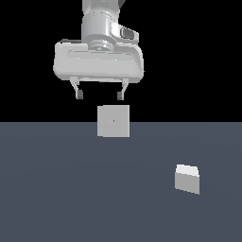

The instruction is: Plug the charger into the wall socket.

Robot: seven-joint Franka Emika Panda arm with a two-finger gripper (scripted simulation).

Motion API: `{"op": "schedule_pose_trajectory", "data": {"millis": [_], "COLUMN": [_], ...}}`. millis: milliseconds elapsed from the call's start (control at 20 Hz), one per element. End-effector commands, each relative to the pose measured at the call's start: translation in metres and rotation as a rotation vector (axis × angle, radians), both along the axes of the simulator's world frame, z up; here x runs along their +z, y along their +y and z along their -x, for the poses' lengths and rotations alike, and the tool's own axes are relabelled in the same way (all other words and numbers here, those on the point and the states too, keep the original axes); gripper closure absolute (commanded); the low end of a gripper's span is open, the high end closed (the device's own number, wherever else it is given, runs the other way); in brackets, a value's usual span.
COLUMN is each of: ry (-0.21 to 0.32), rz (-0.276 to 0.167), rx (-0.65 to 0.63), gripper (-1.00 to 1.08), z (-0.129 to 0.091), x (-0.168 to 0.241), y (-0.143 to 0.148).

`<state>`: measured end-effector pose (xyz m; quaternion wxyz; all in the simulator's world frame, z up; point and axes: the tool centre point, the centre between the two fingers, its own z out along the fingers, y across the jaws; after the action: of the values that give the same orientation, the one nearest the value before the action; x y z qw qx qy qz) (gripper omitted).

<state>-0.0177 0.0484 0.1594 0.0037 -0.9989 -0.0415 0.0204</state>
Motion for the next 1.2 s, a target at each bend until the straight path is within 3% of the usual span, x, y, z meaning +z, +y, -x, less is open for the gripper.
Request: {"op": "schedule_pose_trajectory", "data": {"millis": [0,300,600,1150], "ry": [0.000,-0.005,-0.021,-0.066], "rz": [0.000,0.002,0.007,0.023], "rx": [0.000,-0.034,-0.136,-0.435], "gripper": [-0.92,-0.92,-0.92,-0.92], "z": [0.000,0.003,0.014,0.061], "x": [0.000,-0.005,-0.022,-0.070], "y": [0.000,-0.010,-0.040,-0.119]}}
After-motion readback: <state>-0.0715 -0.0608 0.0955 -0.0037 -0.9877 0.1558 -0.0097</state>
